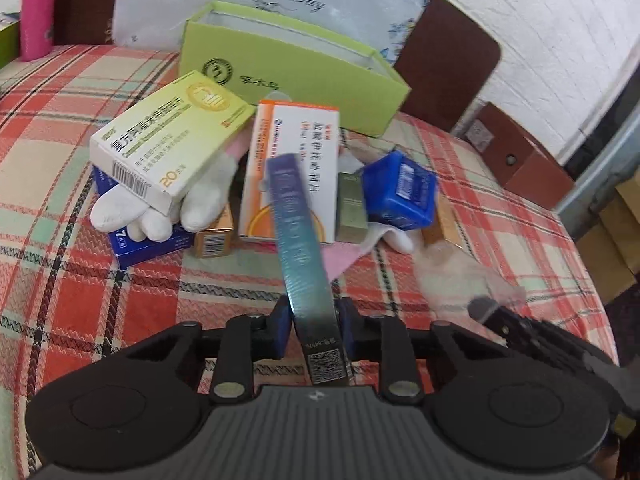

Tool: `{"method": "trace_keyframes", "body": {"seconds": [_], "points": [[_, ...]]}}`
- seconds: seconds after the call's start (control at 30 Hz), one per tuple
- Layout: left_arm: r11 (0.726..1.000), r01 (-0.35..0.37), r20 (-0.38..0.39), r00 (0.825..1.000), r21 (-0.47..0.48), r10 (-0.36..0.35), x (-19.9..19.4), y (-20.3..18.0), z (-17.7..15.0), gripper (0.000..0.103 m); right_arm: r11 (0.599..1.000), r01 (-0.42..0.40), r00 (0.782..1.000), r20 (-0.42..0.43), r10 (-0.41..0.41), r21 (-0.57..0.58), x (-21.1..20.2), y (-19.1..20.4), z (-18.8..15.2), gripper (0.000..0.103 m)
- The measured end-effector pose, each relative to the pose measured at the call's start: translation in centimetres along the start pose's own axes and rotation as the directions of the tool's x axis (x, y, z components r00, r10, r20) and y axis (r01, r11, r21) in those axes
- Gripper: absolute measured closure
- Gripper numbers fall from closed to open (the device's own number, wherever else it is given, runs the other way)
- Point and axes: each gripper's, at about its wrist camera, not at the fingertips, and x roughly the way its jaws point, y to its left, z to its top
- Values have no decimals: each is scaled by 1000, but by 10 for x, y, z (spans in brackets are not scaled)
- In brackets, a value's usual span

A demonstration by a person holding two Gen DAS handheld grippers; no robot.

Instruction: Organize objects

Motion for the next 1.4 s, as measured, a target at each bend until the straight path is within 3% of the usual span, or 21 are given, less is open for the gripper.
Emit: {"method": "trace_keyframes", "body": {"seconds": [0.13,0.3,0.57,0.77,0.93,1.03,1.13,1.17,1.2,1.23,1.27,1.3,1.33,1.4], "points": [[997,36,7,999,63,-36,-19,-8,4,81,1000,-20,999,35,21,-11,-4,3,17,99],[987,90,79,992,135,-102,-47,-16,27,81,997,-72,994,82,75,-38,-2,6,46,99],[988,-8,277,960,153,-35,-55,-11,118,81,985,-59,968,230,97,-164,30,24,127,99],[991,-102,340,938,90,65,-13,6,194,81,982,11,966,256,38,-188,113,42,186,99],[990,-123,294,951,64,99,37,31,240,81,987,38,991,133,-17,-158,211,46,214,99],[990,-129,239,964,51,114,68,44,257,81,979,69,996,63,-58,-191,259,53,221,99],[990,-136,222,967,48,122,88,57,265,81,978,39,998,-34,-47,-204,295,57,217,96],[990,-133,228,966,45,119,92,61,266,80,976,27,997,-65,-42,-215,303,59,215,88],[990,-133,237,964,38,120,94,64,266,70,973,22,996,-84,-43,-228,308,61,213,64],[990,-140,237,963,26,130,95,67,266,45,970,27,995,-85,-49,-240,309,63,210,49],[989,-148,242,960,11,141,94,70,265,35,967,36,996,-69,-55,-251,307,64,209,36],[989,-148,260,955,-1,143,91,71,263,25,964,39,997,-53,-55,-262,303,64,208,32],[990,-142,286,949,1,136,88,72,261,25,961,41,998,-43,-54,-273,298,63,207,30],[989,-149,303,943,9,139,82,74,259,25,959,61,997,-26,-71,-278,290,60,209,12]]}}
